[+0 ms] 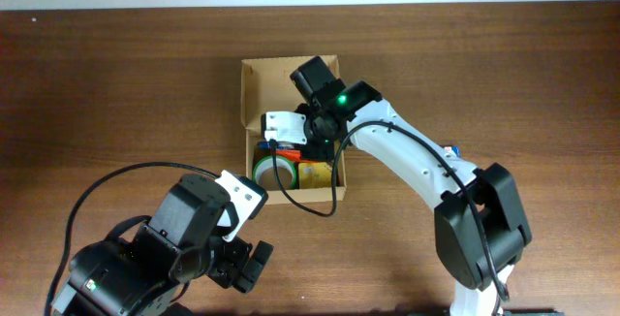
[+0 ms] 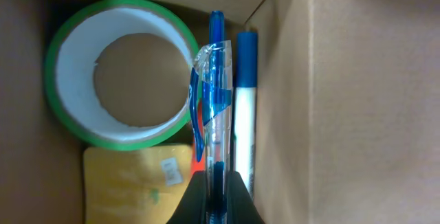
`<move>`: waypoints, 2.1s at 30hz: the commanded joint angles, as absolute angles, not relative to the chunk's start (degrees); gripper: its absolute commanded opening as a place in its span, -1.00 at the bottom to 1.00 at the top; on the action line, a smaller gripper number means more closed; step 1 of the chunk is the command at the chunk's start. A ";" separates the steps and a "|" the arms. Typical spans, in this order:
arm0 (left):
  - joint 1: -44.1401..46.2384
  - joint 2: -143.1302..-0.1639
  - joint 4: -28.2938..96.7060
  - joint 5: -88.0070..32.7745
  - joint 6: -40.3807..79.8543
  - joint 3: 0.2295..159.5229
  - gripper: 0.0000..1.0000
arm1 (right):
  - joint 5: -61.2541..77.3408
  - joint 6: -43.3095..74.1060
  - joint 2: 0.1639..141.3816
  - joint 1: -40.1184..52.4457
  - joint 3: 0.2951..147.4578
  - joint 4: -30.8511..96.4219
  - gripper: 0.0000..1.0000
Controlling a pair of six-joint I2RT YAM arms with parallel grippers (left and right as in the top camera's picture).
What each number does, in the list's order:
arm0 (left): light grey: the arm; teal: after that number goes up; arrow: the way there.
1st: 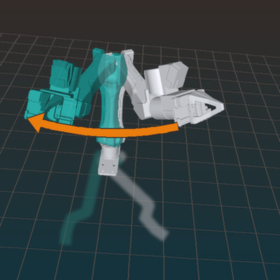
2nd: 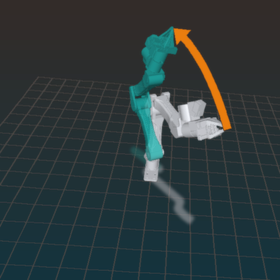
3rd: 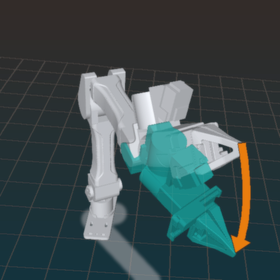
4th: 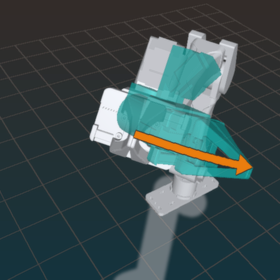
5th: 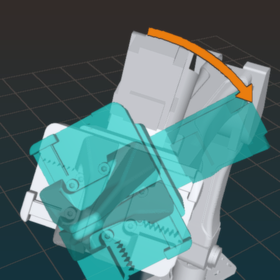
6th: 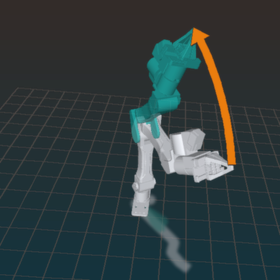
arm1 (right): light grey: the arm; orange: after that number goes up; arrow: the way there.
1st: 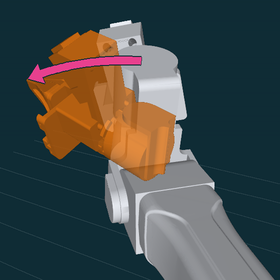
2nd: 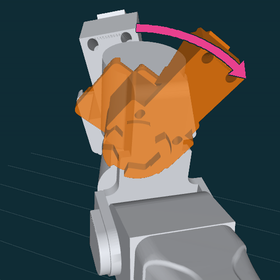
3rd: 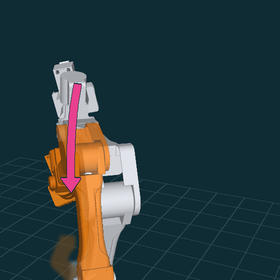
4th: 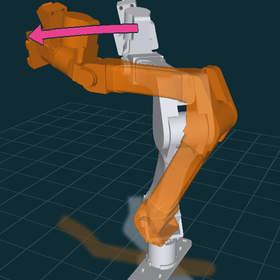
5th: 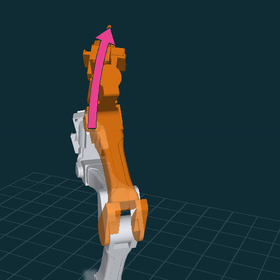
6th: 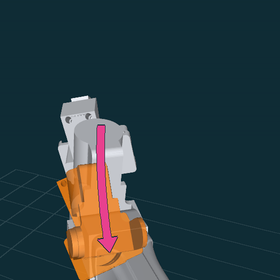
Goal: Pack container
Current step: 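Lift the blue pen and carry it into the box, then lower the pen beside the marker and open right gripper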
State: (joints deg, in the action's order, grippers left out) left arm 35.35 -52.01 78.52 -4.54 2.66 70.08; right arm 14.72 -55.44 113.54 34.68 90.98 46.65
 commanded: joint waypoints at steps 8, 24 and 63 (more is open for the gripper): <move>35.46 -51.77 78.52 -5.17 3.03 70.98 0.99 | 13.93 -55.94 114.87 34.96 91.92 44.38 -0.92; 35.46 -51.77 78.52 -5.17 3.03 70.98 0.99 | 12.58 -55.96 114.87 34.96 91.92 42.61 -0.92; 35.46 -51.77 78.52 -5.17 3.03 70.98 0.99 | 10.15 -30.79 90.28 34.13 91.96 54.11 -0.93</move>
State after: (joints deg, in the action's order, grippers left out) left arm 35.35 -52.01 78.52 -4.54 2.66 70.08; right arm 10.35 -33.23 94.06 34.59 90.98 52.64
